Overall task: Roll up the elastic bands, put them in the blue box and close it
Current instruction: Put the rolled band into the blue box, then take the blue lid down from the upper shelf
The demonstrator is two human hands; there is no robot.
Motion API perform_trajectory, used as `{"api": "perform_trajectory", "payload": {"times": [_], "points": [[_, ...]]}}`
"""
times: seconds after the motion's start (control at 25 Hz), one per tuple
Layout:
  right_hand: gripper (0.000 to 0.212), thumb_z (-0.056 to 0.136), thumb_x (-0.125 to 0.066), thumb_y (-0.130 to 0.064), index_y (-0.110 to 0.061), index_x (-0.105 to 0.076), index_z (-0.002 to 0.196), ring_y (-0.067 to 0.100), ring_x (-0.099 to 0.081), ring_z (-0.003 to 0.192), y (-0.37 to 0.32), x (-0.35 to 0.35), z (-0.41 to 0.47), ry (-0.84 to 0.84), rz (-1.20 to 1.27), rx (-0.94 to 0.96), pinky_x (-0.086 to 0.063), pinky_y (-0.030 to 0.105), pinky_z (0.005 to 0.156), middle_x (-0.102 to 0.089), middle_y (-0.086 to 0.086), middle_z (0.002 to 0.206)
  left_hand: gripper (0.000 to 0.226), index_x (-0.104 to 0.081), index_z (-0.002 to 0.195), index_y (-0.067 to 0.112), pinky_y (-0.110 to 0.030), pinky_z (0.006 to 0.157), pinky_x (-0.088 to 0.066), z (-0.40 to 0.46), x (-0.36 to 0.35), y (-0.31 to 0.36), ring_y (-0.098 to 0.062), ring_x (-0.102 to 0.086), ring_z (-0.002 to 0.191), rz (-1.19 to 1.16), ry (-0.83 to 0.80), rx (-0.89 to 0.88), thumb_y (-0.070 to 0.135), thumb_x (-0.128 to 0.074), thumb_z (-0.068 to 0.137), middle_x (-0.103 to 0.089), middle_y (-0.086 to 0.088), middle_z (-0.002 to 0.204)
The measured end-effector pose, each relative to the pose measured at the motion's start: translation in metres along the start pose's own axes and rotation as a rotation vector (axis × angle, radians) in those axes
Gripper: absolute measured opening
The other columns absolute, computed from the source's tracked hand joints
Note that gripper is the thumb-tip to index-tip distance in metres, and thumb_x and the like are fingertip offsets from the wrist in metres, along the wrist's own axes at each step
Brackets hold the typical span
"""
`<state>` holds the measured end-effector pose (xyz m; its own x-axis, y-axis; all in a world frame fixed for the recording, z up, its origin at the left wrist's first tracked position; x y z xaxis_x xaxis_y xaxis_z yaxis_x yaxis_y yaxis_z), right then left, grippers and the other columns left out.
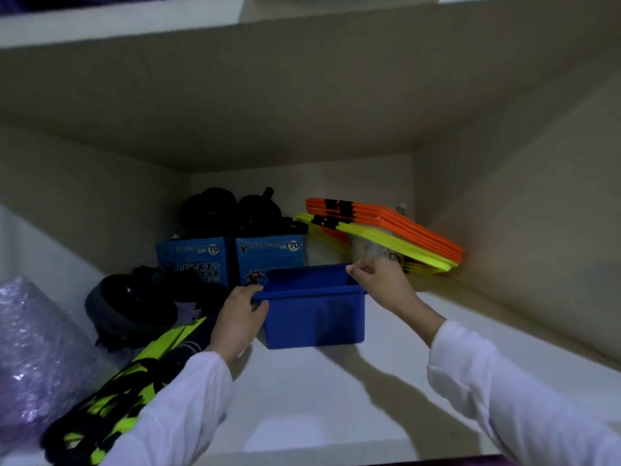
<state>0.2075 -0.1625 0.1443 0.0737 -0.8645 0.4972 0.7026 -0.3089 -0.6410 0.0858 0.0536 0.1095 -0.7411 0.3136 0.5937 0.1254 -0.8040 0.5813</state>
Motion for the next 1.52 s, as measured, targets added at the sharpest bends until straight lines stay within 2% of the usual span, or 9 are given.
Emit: {"api": "perform_trajectory", "payload": {"times": [0.2,0.4,0.6,0.76,0.96,1.08,1.28,1.4,1.52], "points": [[0.022,0.091,-0.055,-0.029,-0.011,-0.065,0.082,0.013,-0.049,0.059,-0.063,0.042,-0.025,0.026,0.551,-0.093,-0.042,0.027,0.056,-0.054,0.002,0.069,0.031,-0.060,0.119,0.007,-0.022,0.086,-0.039,-0.027,0.078,0.051,-0.017,-0.057,0.101,-0.151,0.154,-0.097,0.014,-0.056,0.090,-0.062,-0.012,0.120],[0.024,0.092,-0.053,-0.029,-0.008,-0.064,0.089,0.011,-0.056,0.064,-0.149,0.094,-0.053,0.091,0.729,0.031,-0.048,0.016,0.053,-0.057,0.000,0.071,0.016,-0.065,0.102,0.015,-0.008,0.068,-0.043,-0.067,0.177,0.112,-0.002,-0.058,0.080,-0.298,0.388,-0.235,0.018,-0.054,0.090,-0.064,0.005,0.089],[0.021,0.091,-0.053,-0.032,-0.017,-0.059,0.079,0.010,-0.057,0.066,-0.232,0.150,-0.056,0.245,0.779,0.200,-0.049,0.020,0.062,-0.058,-0.002,0.072,0.009,-0.061,0.093,0.021,-0.043,0.081,-0.054,-0.084,0.265,0.164,-0.022,-0.064,0.087,-0.393,0.533,-0.348,0.028,-0.056,0.089,-0.062,0.009,0.081],[0.020,0.091,-0.054,-0.034,-0.019,-0.051,0.077,0.013,-0.056,0.073,-0.253,0.212,-0.032,0.491,0.779,0.219,-0.053,0.024,0.063,-0.057,0.000,0.079,0.026,-0.062,0.107,0.016,-0.044,0.090,-0.053,-0.060,0.294,0.214,-0.020,-0.061,0.096,-0.338,0.494,-0.386,0.033,-0.055,0.089,-0.062,0.001,0.094],[0.025,0.085,-0.054,-0.038,-0.014,-0.051,0.079,0.025,-0.061,0.097,-0.231,0.267,0.008,0.691,0.581,0.109,-0.053,0.045,0.090,-0.057,0.004,0.093,0.046,-0.054,0.127,0.010,-0.045,0.097,-0.049,-0.011,0.290,0.268,-0.021,-0.057,0.111,-0.267,0.375,-0.366,0.037,-0.052,0.089,-0.061,-0.006,0.122],[0.027,0.087,-0.054,-0.035,-0.010,-0.052,0.078,0.022,-0.054,0.083,-0.218,0.274,0.026,0.652,0.548,0.049,-0.056,0.044,0.083,-0.052,0.004,0.083,0.051,-0.048,0.134,0.010,-0.043,0.097,-0.050,0.009,0.280,0.286,-0.010,-0.056,0.091,-0.343,0.284,-0.347,0.037,-0.050,0.091,-0.053,0.003,0.116],[0.053,0.087,-0.057,-0.037,-0.003,-0.046,0.126,0.022,-0.053,0.099,-0.200,0.252,0.051,0.467,0.678,0.006,-0.054,0.029,0.069,-0.045,0.005,0.110,0.039,-0.055,0.125,0.011,-0.037,0.102,-0.046,0.034,0.256,0.293,-0.016,-0.046,0.100,-0.451,0.180,-0.283,0.033,-0.046,0.094,-0.048,0.006,0.098],[0.043,0.088,-0.056,-0.037,-0.003,-0.053,0.115,0.018,-0.056,0.083,-0.199,0.253,0.056,0.536,0.647,0.030,-0.056,0.033,0.080,-0.047,0.006,0.105,0.023,-0.064,0.095,0.018,-0.042,0.105,-0.043,0.043,0.248,0.289,-0.020,-0.050,0.097,-0.485,0.193,-0.273,0.033,-0.046,0.094,-0.053,-0.001,0.093],[0.032,0.086,-0.056,-0.036,-0.005,-0.056,0.095,0.015,-0.052,0.069,-0.202,0.257,0.057,0.609,0.605,0.050,-0.056,0.040,0.087,-0.051,0.004,0.089,0.036,-0.060,0.119,0.009,-0.042,0.107,-0.041,0.047,0.240,0.290,-0.021,-0.053,0.108,-0.468,0.191,-0.308,0.030,-0.047,0.093,-0.058,-0.006,0.104]]}}
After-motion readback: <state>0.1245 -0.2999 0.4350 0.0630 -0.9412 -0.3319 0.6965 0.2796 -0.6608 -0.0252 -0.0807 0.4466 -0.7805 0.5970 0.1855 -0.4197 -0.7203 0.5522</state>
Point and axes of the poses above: each hand's wrist, its own z-axis towards the middle knuckle, its own x-axis out of the back of the hand, y = z × x, the point moved 8 cm from there along z, towards the middle knuckle
